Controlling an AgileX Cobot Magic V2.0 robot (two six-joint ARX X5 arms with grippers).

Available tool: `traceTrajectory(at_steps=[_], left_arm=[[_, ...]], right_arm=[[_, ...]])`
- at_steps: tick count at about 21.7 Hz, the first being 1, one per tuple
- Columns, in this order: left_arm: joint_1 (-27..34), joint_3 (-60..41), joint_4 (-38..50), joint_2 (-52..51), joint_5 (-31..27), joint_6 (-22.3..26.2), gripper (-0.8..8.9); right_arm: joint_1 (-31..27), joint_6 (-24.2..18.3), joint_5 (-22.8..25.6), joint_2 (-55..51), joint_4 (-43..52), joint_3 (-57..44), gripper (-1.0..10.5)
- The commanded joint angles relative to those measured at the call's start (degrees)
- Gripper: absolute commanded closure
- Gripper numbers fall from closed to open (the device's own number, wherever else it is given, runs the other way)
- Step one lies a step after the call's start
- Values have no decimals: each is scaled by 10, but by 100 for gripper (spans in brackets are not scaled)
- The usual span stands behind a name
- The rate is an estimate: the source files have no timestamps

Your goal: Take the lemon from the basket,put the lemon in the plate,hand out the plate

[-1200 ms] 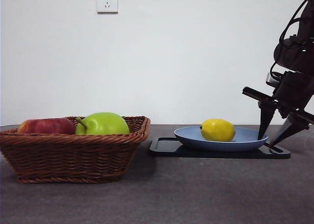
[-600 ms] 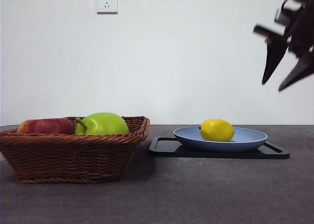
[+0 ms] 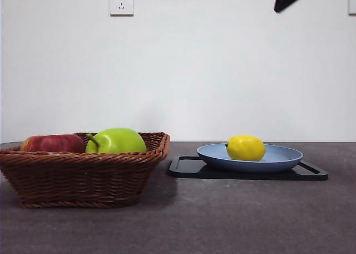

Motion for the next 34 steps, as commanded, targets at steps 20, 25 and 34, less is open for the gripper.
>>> traceTrajectory(at_steps=[20, 25, 34], left_arm=[[129, -372, 276, -258, 184, -102, 805], [129, -372, 277, -258, 184, -102, 805], [127, -372, 251, -350, 184, -72, 805]], right_arm=[[91, 31, 147, -367, 362, -458, 943], [91, 31, 148, -367, 362, -458, 943], [91, 31, 147, -367, 362, -458, 943]])
